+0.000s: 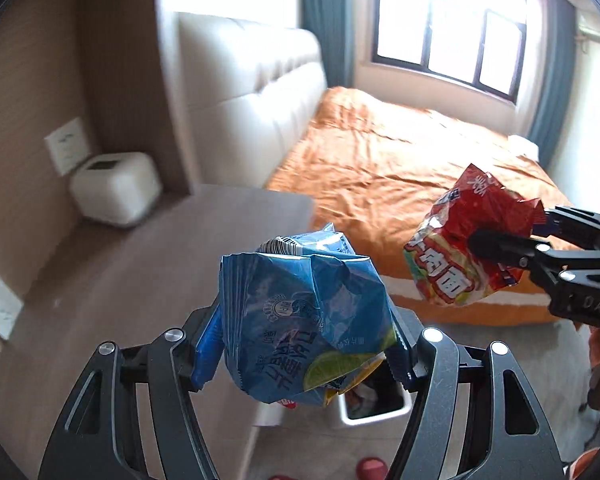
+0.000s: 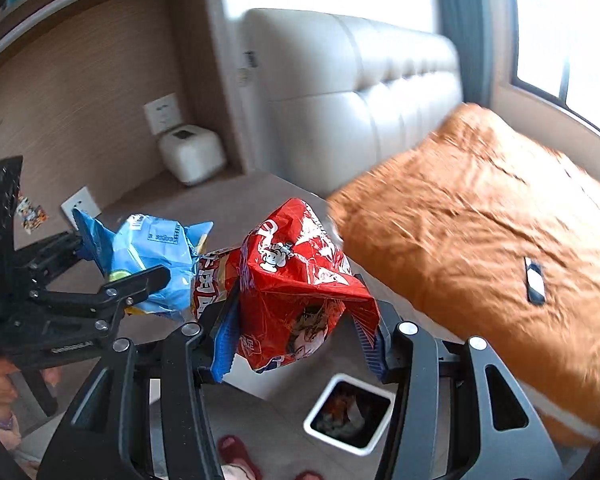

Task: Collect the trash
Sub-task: 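Carry both snack bags over the white bin and open both tools, then move both open tools back to the now empty desk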

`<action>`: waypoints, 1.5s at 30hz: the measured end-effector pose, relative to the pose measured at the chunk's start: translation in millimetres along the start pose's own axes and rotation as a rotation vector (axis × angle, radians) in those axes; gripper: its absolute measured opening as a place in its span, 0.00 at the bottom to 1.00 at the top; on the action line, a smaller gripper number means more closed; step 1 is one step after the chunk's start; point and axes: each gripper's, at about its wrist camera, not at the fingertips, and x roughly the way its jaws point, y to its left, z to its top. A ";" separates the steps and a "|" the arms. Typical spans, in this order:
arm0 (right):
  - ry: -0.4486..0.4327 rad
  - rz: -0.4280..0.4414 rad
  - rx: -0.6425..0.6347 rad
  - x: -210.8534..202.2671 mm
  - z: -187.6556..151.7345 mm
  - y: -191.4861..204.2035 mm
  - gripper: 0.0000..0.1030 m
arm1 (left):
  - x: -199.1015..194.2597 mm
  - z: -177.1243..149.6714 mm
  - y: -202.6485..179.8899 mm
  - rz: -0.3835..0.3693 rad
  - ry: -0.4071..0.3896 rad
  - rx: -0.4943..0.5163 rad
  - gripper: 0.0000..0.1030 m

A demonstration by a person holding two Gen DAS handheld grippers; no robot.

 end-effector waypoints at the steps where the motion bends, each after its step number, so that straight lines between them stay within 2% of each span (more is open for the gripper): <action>1: 0.003 -0.005 0.011 -2.6 -5.3 -7.8 0.51 | 6.6 -1.4 -11.2 -0.019 0.009 0.011 0.64; 7: 0.028 -0.039 0.088 -10.4 -34.6 -50.4 0.51 | 43.2 -20.8 -57.6 -0.120 0.074 0.068 0.64; 12: 0.080 -0.058 0.137 4.6 -58.3 -69.7 0.51 | 84.2 -48.2 -88.5 -0.208 0.160 0.109 0.64; 14: 0.107 -0.071 0.160 18.7 -73.7 -78.1 0.51 | 107.3 -63.2 -93.1 -0.258 0.208 0.115 0.64; 18: 0.170 -0.063 0.231 55.6 -100.5 -98.9 0.51 | 152.8 -99.4 -106.5 -0.279 0.289 0.152 0.64; 27: 0.274 -0.025 0.257 150.2 -165.0 -110.4 0.51 | 238.5 -161.5 -113.9 -0.312 0.351 0.151 0.64; 28: 0.283 -0.025 0.257 159.4 -171.1 -112.1 0.53 | 250.5 -168.7 -114.2 -0.322 0.360 0.144 0.64; 30: 0.311 -0.016 0.265 180.9 -186.3 -116.3 0.65 | 266.7 -180.0 -115.9 -0.309 0.362 0.142 0.76; 31: 0.318 -0.008 0.272 187.2 -192.8 -118.3 0.78 | 274.9 -184.4 -115.2 -0.303 0.355 0.136 0.93; 32: 0.320 -0.010 0.274 193.3 -197.9 -120.3 0.88 | 282.9 -188.1 -114.7 -0.302 0.357 0.126 0.95; 34: 0.349 -0.018 0.260 205.0 -207.8 -122.4 0.95 | 293.7 -193.7 -114.8 -0.290 0.358 0.112 0.95; 38: 0.390 -0.030 0.243 214.0 -219.4 -123.8 0.96 | 301.5 -199.3 -115.5 -0.272 0.363 0.092 0.95; 45: 0.371 -0.032 0.245 199.5 -210.9 -124.0 0.96 | 289.1 -190.1 -116.6 -0.264 0.366 0.089 0.95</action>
